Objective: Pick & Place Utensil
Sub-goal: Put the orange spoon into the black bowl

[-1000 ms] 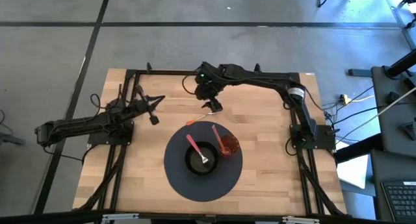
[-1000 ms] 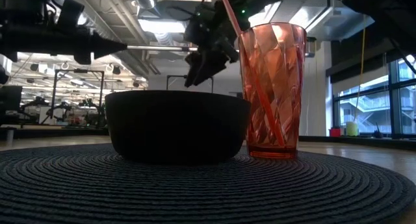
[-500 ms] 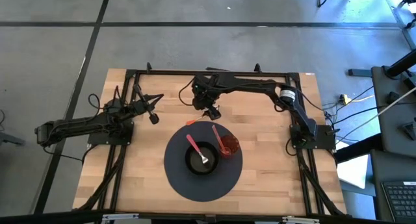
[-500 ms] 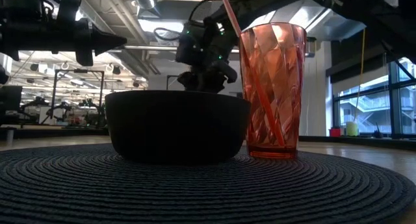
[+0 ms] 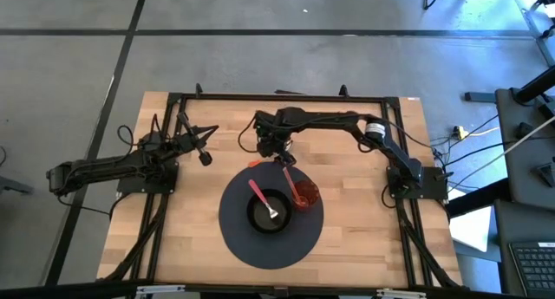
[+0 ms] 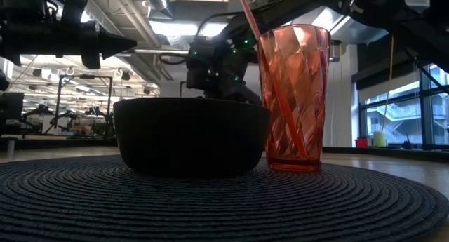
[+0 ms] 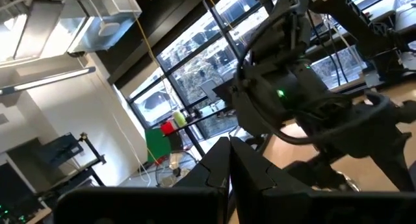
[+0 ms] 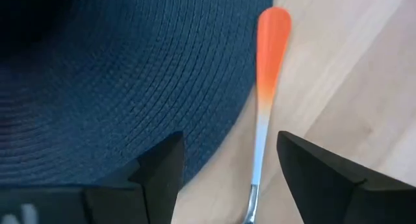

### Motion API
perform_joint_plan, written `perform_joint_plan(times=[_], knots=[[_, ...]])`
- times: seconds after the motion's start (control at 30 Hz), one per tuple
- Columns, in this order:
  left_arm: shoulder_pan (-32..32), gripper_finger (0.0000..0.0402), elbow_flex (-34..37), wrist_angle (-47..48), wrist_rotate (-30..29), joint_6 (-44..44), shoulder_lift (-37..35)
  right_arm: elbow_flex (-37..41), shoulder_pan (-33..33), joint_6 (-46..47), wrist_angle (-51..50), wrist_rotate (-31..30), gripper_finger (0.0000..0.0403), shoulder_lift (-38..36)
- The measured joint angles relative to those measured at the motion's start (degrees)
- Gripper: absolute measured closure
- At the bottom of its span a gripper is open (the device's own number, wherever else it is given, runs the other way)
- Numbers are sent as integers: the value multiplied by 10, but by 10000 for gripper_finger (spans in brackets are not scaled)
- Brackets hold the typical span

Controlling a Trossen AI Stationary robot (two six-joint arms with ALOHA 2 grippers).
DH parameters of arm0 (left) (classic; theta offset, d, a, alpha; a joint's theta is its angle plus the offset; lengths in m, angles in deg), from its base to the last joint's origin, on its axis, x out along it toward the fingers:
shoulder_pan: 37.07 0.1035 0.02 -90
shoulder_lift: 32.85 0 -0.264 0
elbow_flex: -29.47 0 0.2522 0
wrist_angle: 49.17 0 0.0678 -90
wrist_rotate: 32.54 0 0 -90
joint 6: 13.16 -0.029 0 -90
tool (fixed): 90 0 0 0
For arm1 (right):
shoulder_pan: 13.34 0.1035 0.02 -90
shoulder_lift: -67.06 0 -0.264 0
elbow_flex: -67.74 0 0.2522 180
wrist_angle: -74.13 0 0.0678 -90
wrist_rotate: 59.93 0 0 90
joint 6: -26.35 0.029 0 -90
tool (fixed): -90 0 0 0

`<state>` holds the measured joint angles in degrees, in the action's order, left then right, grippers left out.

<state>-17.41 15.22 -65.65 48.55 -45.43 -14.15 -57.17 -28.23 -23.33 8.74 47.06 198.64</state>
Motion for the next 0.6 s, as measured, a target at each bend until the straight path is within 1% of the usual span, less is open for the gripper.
perform_joint_plan(times=[0.27,0.37,0.5,0.6], knots=[[0,398,0,0,0,10,0,1,13,-5,21,-67,160,20],[0,398,0,1,0,11,0,1,13,-2,25,-83,160,25],[0,398,0,2,0,13,0,0,9,1,21,-84,161,26],[0,398,0,3,0,12,0,0,7,6,18,-83,173,26]])
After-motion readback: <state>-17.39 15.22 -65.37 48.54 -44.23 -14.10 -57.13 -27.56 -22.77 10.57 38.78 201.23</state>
